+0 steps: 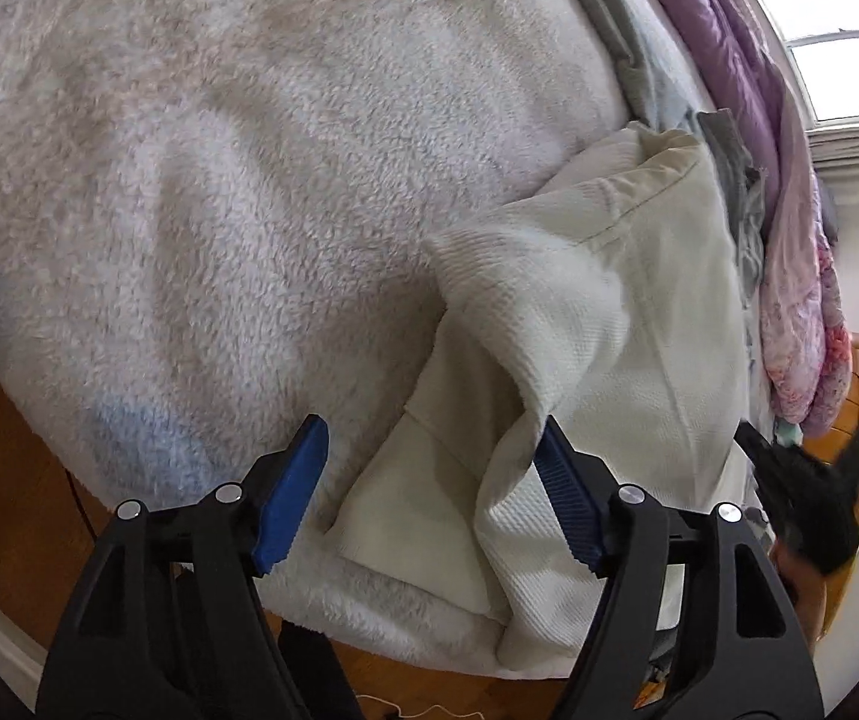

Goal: Fold large clothes
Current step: 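Grasp the folded jacket edge with the left tool while the right tool presses the jacket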

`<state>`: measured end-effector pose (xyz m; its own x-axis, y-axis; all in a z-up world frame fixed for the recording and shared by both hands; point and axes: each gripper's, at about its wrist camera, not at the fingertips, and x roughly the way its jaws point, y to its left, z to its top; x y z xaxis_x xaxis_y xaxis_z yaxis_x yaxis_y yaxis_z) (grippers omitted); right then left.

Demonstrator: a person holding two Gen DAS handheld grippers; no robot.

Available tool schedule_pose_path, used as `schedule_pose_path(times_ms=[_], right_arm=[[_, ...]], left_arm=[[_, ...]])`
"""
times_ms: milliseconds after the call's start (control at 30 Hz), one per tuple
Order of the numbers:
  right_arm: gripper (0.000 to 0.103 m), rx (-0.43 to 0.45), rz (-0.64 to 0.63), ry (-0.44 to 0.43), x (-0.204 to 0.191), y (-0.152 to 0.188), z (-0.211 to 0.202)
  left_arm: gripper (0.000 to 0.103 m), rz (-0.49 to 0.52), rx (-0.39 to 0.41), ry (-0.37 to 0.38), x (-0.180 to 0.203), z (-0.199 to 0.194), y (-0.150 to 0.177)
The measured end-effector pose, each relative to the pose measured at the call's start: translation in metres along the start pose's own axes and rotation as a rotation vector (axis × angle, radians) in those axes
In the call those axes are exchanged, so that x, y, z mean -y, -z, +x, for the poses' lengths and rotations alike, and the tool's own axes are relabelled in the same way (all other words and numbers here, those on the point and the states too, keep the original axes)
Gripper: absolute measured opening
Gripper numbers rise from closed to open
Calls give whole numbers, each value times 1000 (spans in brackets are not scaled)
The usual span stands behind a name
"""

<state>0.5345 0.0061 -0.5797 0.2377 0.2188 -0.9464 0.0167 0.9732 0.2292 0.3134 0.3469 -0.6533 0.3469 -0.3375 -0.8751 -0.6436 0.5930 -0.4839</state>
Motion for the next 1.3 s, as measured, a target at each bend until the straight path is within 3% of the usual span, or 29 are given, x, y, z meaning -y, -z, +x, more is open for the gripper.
schedule_pose_path(times_ms=[100, 267, 433, 567, 800, 1000, 1033, 1067, 1200, 1300], right_arm=[[0, -83, 73, -32, 22, 6, 37], [0, -84, 98, -53, 24, 29, 17], [0, -141, 112, -77, 22, 92, 4], [0, -136, 134, -83, 26, 120, 0], [0, -119, 105, -51, 20, 129, -6], [0, -132, 126, -101, 20, 152, -2], [0, -135, 129, -104, 22, 152, -3], [0, -135, 138, -104, 20, 148, -3], [6, -79, 69, -79, 2, 151, -17], [6, -32, -12, -102, -19, 159, -28]], left_arm=[[73, -13, -8, 12, -1, 6, 2], [74, -22, -9, 33, 1, 9, 8], [74, -55, -34, 66, -8, 11, 11], [74, -35, -38, 71, -9, 11, 13], [74, -22, -32, 72, -5, 17, 17], [73, 30, -36, 25, 8, 25, 21], [71, 29, -36, 21, 9, 25, 21], [60, 31, -38, 20, 11, 25, 21], [39, 59, -64, 3, 16, 24, 24], [13, 55, -67, 10, 14, 21, 25]])
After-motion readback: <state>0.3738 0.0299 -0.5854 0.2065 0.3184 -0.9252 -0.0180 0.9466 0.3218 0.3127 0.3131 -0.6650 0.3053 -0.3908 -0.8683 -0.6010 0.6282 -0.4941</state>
